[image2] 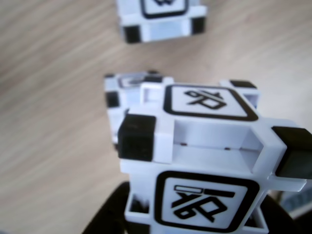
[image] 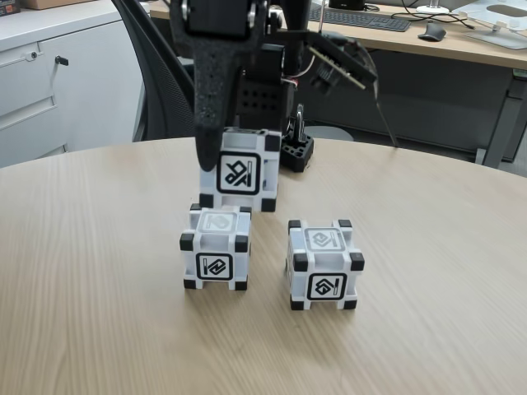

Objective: Stack cubes from left to right.

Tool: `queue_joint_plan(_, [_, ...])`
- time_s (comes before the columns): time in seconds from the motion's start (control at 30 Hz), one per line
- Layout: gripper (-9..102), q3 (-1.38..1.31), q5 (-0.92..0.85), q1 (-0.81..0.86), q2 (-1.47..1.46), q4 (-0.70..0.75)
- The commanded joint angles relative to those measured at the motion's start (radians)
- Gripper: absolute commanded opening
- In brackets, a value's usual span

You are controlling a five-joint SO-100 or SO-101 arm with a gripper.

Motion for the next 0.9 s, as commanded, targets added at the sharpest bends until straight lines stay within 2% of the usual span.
queue_joint_plan(0.0, [0, -0.054, 0.014, -0.008, 0.025, 0.025])
queue_joint_plan(0.7, [0, -0.054, -0.067, 0.015, 0.02, 0.025])
queue_joint_plan(0.87, [0, -0.046, -0.121, 0.127, 0.021, 0.025])
